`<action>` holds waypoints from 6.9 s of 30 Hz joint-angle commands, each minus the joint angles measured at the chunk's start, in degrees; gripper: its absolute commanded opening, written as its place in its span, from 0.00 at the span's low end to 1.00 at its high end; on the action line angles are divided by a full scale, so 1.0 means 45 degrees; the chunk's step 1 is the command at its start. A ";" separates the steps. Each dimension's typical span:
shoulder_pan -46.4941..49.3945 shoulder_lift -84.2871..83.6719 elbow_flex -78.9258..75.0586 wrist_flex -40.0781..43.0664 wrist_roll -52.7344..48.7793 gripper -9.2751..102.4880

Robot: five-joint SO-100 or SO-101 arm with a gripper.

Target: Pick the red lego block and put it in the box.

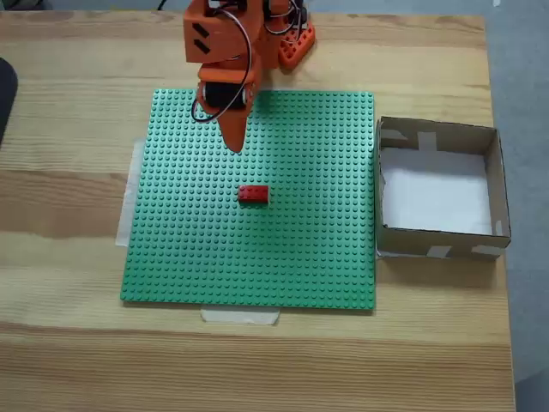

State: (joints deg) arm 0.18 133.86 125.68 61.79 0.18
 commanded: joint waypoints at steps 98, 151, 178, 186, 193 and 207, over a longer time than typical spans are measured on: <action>-0.0566 -0.8359 -0.3242 0.0137 -0.0449 0.29; -0.0703 -0.8926 -0.3672 -0.0605 -0.0625 0.17; -0.1016 -0.8457 -0.6016 0.1484 -0.0117 0.16; -0.1270 -0.8105 -0.6914 0.2246 0.0000 0.16; -0.2305 -0.8027 -0.9004 0.3613 0.0254 0.16; -0.4902 -0.8027 -1.1758 0.4707 0.0254 0.16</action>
State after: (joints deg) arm -19.95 93.78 76.11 82.53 1.49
